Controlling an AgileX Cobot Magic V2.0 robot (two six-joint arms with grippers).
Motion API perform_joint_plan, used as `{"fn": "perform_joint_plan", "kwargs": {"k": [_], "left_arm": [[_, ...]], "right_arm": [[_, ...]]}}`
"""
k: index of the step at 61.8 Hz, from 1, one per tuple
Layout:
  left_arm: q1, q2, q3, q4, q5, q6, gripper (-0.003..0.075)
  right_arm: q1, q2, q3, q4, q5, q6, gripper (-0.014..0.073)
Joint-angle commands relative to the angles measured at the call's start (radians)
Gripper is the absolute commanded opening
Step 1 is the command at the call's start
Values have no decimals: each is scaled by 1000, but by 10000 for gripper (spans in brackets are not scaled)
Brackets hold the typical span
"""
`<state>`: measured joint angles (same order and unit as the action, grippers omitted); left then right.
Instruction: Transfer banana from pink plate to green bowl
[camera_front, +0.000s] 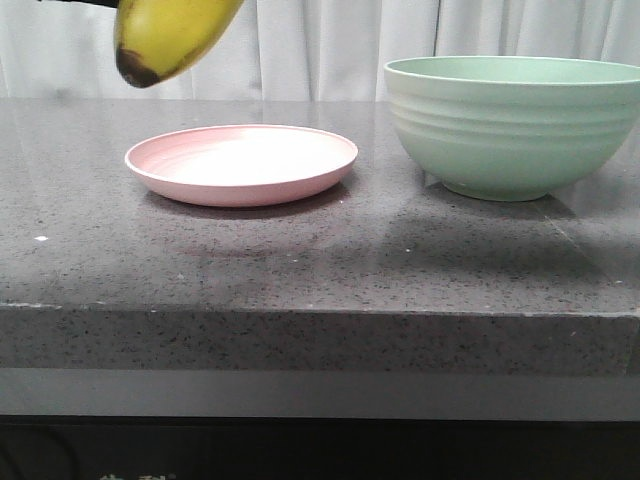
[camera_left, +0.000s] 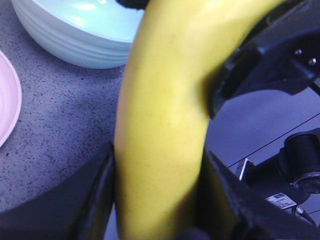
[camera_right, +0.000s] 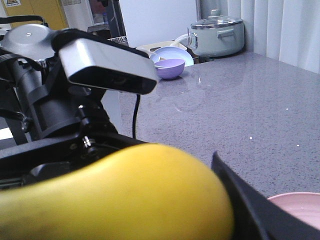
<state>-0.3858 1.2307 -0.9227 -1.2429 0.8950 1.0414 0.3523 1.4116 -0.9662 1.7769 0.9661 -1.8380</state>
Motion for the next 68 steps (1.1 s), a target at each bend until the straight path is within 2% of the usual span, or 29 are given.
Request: {"fn": "perform_joint_plan", "kwargs": {"k": [1, 8, 12, 19, 25, 39, 47, 57, 68], "left_arm": [[1, -23, -27, -77, 1, -6, 128], [1, -23, -27, -77, 1, -6, 150], [1, -23, -27, -77, 1, -6, 236], [1, -23, -27, -77, 1, -6, 486], [1, -23, -27, -77, 1, -6, 598], [1, -23, -27, -77, 1, -6, 598], [1, -23, -27, -77, 1, -6, 598], [1, -23, -27, -77, 1, -6, 598], [1, -23, -27, -77, 1, -6, 598]], "right_arm": [[0, -27, -31, 130, 61, -9, 141], [0, -27, -31, 130, 61, -9, 141], [0, -27, -31, 130, 61, -9, 141], [0, -27, -31, 130, 61, -9, 141], [0, -27, -31, 130, 61, -9, 141], [0, -27, -31, 129, 47, -6, 141], [-11, -36, -33, 91, -32, 68, 141], [-41, -70, -56, -88, -120, 193, 141], [-91, -112, -113, -294, -221, 393, 141]]}}
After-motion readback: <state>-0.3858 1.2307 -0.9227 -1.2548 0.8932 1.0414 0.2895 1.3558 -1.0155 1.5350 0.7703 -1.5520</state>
